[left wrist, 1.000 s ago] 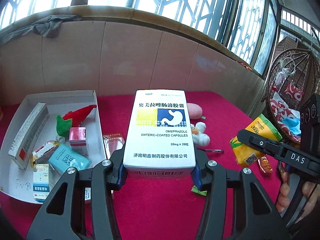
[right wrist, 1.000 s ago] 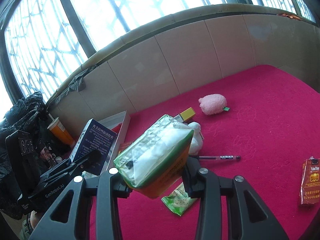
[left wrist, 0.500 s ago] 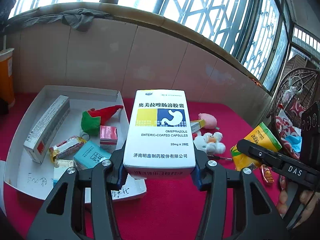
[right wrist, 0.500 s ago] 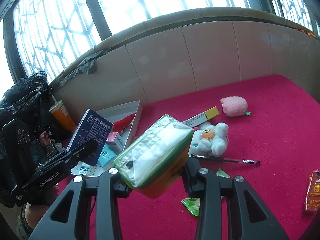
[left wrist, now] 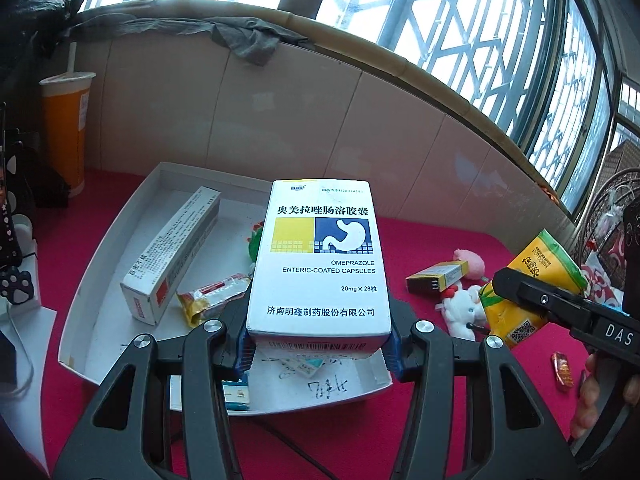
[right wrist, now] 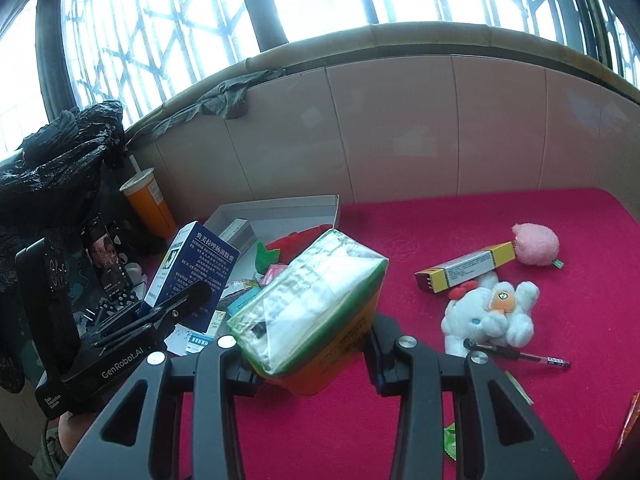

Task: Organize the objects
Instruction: 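Carry the omeprazole box and aloe box with both tools over the cardboard box, then lower both boxes into the cardboard box and open both tools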

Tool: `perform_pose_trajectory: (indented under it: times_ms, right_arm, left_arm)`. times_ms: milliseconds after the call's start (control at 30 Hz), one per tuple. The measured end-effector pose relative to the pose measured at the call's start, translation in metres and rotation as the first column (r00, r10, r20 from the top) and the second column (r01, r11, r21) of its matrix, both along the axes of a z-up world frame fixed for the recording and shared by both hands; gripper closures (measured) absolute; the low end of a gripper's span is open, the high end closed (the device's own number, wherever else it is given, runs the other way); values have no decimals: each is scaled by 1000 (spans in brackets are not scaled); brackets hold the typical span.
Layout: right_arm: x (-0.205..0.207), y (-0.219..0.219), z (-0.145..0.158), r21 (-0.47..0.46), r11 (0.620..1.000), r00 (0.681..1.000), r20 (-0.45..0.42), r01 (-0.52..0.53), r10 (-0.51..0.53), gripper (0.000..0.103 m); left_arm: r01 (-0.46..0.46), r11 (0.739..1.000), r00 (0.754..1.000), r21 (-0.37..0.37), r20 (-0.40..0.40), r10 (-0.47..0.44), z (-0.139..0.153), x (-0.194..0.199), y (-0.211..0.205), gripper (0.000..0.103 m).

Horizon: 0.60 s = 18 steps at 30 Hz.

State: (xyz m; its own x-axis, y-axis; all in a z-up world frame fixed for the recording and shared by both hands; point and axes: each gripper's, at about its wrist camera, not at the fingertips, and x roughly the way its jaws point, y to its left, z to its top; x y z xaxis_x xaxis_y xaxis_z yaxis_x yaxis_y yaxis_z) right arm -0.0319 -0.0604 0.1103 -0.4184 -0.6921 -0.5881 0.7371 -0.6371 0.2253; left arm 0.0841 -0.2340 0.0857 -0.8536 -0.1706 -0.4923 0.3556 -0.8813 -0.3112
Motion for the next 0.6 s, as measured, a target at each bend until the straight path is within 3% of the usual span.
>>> perform_pose_trajectory:
  times_ms: [200, 400, 600]
  right_arm:
    - [-5, -42, -8, 34, 998, 999, -7, -51, 51, 64]
    - [-14, -89, -20, 96, 990, 995, 12, -102, 102, 64]
    - [-27, -132, -26, 145, 982, 993, 3, -119, 120, 63]
  left_arm:
    - [-102, 994, 995, -32, 8, 102, -10, 7, -28, 53]
    - [-189, 982, 982, -4, 10, 189, -24, 15, -57, 53]
    - [-187, 982, 982, 9, 15, 187, -34, 13, -61, 52]
